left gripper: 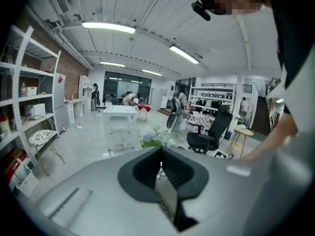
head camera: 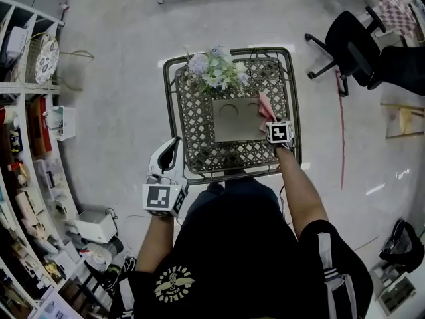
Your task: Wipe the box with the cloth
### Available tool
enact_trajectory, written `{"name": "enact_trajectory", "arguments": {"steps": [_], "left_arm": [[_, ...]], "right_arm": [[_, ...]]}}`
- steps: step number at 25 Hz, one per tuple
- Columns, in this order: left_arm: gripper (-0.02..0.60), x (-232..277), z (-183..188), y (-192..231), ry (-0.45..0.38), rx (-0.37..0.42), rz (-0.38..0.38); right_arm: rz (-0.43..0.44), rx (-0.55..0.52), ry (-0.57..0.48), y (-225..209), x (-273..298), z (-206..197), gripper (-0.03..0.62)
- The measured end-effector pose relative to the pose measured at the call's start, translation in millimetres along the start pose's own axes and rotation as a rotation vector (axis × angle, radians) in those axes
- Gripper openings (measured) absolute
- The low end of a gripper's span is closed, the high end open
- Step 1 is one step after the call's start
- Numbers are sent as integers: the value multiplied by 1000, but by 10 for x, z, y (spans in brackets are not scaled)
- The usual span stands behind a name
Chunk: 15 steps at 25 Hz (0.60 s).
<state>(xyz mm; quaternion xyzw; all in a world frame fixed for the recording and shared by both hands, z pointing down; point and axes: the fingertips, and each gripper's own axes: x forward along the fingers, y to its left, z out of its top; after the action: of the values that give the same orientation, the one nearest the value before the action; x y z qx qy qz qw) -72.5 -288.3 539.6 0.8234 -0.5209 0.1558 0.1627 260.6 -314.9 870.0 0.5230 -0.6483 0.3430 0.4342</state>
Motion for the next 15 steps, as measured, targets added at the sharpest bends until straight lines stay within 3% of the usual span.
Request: {"name": "enact_trajectory", "arguments": {"steps": [5, 10, 15], "left_arm": [[0, -63, 74, -8, -3, 0, 16], [0, -188, 78, 29, -25, -13, 15], [0, -417, 9, 192, -22, -10, 80]], "right_arm": [[42, -24, -32, 140, -167, -12, 17], [211, -59, -113, 904, -505, 168, 17], [369, -102, -92, 1687, -507, 139, 17]]}}
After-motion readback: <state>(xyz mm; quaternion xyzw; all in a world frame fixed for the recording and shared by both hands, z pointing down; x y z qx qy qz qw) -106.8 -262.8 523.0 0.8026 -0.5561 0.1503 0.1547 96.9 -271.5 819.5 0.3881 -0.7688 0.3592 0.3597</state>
